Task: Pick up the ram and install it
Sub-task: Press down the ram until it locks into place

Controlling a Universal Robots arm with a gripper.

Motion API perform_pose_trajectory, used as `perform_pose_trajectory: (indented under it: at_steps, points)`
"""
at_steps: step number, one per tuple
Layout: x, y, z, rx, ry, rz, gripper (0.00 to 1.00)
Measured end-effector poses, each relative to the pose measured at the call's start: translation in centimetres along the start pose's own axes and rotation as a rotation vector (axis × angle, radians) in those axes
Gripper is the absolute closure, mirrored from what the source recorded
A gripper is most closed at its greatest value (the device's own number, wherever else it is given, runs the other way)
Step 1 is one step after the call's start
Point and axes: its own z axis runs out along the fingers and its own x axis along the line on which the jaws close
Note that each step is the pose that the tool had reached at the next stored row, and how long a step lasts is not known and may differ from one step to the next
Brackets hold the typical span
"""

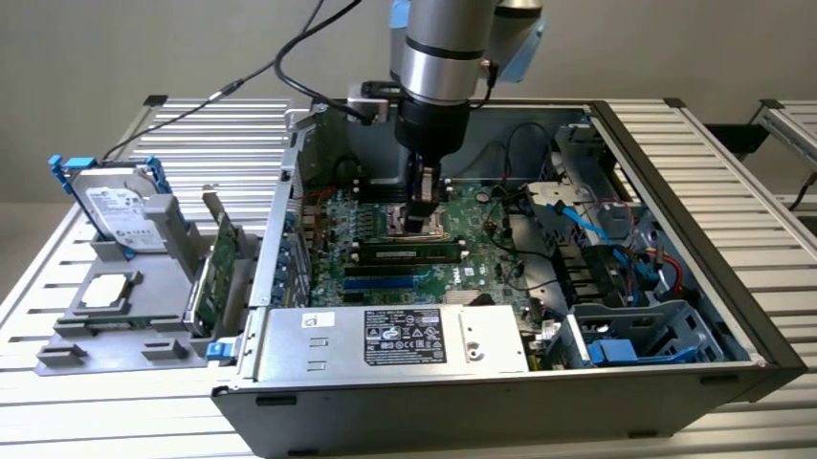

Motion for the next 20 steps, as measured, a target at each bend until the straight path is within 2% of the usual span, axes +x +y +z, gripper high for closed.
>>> perform_pose_trajectory:
  at_steps: [6, 11, 20]
  points:
    - [0.0, -0.1, 0.92, 0.0123, -0.0007, 0.001, 0.89]
    - [-0.1, -0.17, 1.73, 0.019, -0.0002, -0.008, 0.89]
    - [-0.2, -0.06, 2.04, 0.026, 0.0009, -0.024, 0.89]
